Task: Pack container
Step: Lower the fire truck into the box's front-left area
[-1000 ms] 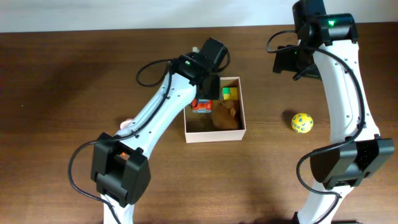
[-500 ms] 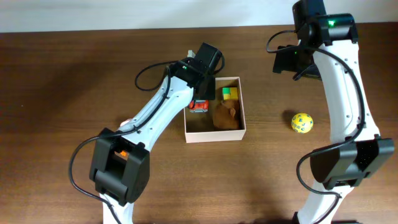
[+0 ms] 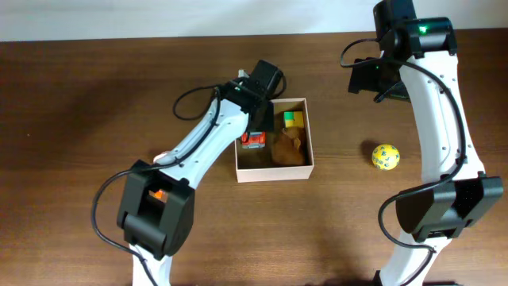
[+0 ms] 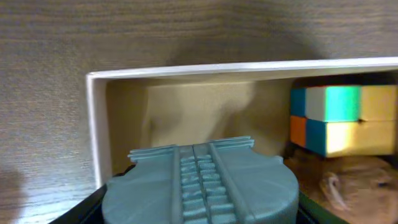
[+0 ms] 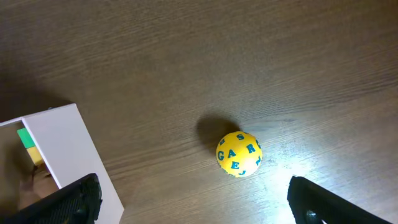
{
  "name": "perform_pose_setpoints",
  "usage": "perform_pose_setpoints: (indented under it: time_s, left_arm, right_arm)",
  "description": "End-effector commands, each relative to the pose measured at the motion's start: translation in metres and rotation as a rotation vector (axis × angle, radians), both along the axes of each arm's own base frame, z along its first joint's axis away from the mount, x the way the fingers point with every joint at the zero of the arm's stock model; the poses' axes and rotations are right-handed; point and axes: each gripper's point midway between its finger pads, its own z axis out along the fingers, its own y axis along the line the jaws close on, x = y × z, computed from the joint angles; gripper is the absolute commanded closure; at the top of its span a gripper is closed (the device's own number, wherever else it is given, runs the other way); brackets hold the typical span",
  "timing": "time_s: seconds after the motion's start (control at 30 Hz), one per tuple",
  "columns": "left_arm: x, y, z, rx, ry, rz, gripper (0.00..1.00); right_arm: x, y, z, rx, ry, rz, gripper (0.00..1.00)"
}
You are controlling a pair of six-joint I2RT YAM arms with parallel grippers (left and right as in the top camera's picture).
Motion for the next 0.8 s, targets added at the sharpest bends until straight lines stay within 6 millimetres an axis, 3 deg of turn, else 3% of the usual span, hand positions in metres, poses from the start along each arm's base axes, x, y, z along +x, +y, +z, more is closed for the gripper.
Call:
perform_pose_setpoints:
  time_s: [0.0, 0.57, 0.63, 0.77]
  left_arm:
    - [-0.0018, 0.0026, -0.0201, 0.025, 0.034, 0.015, 0.77]
    - [0.0069, 0.0022, -0.0238, 0.021, 0.011, 0.019, 0.76]
    - [0.0068, 0.002, -0.0238, 0.021, 0.011, 0.019, 0.67]
    - [0.0068, 0.002, -0.0238, 0.021, 0.011, 0.019, 0.67]
  right_arm:
    - [0.0002, -0.0027, 0.0112, -0.012, -0.032, -0.008, 0.01]
    - [0.0002, -0.0027, 0.0112, -0.012, -0.032, -0.008, 0.01]
    - [0.0002, -0.0027, 0.0112, -0.012, -0.032, -0.008, 0.01]
    - [0.0002, -0.0027, 0.0112, -0.012, -0.032, -0.008, 0.01]
